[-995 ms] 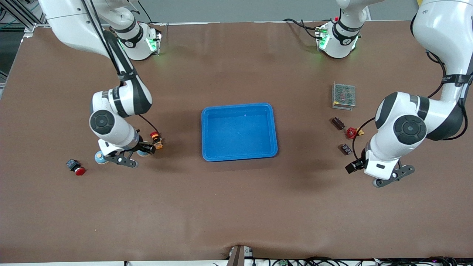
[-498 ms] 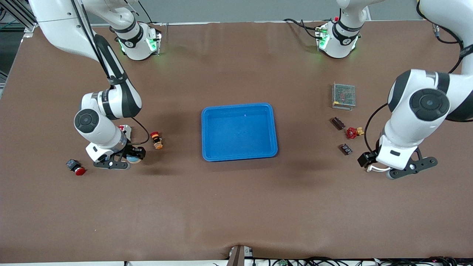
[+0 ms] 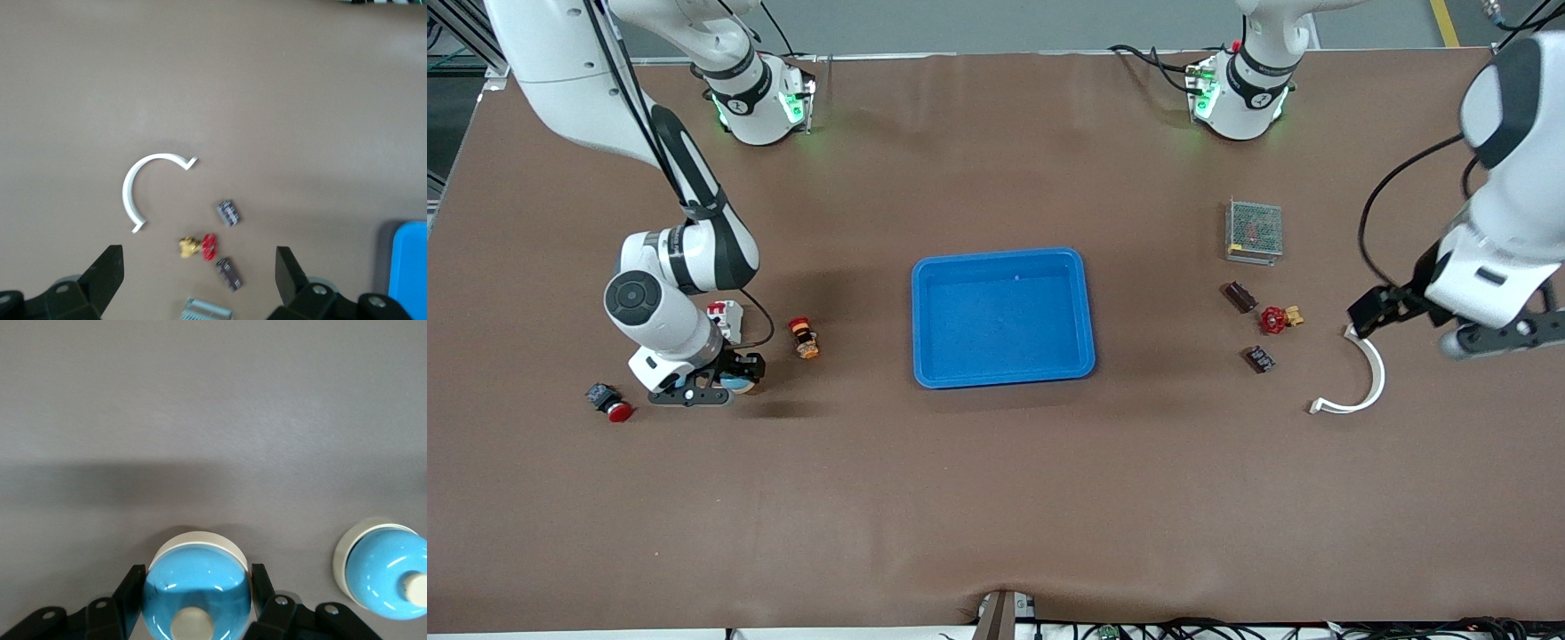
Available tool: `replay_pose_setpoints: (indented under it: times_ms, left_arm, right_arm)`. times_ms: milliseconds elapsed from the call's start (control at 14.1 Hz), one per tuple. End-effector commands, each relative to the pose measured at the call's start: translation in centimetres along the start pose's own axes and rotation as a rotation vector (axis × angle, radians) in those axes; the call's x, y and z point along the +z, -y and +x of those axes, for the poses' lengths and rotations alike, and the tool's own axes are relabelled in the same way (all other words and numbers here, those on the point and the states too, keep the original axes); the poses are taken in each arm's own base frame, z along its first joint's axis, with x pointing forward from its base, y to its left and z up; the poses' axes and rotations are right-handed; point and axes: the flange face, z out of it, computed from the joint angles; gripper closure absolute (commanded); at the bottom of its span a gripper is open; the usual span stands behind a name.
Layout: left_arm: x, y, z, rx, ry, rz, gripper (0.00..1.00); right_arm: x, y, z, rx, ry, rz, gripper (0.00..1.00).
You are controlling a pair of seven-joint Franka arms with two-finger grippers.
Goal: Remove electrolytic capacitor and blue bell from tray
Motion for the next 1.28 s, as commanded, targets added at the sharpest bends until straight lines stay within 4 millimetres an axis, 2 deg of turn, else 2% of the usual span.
replay_pose_setpoints:
  times_ms: [0, 213, 426, 853, 995, 1208]
  left_arm:
    - [-2.0, 1.3, -2.3, 0.064, 0.047, -0.035, 0.0]
    - [-3.2, 0.8, -3.9, 0.062, 0.097, -0.033, 0.0]
    - [-3.7, -0.1, -4.0, 0.08, 0.091, -0.045, 0.0]
    - [-3.5, 0.0, -3.9, 0.066, 0.089, -0.048, 0.0]
    - [-3.4, 0.0, -3.9, 0.068, 0.092, -0.048, 0.0]
    - [-3.3, 0.3, -4.0, 0.061, 0.099, -0.032, 0.0]
  right_arm:
    - [0.9, -0.9, 0.0, -0.017, -0.009, -0.008, 1.0]
    - [1.4, -0.8, -0.1, -0.011, -0.005, -0.008, 1.0]
    - [1.5, -0.6, -0.2, 0.038, 0.004, -0.001, 1.0]
    - [2.0, 0.9, -0.5, 0.107, 0.022, 0.009, 1.0]
    - [1.8, 1.9, -0.7, 0.107, 0.032, 0.018, 1.0]
    - [1.2, 2.2, -0.8, 0.105, 0.047, 0.017, 1.0]
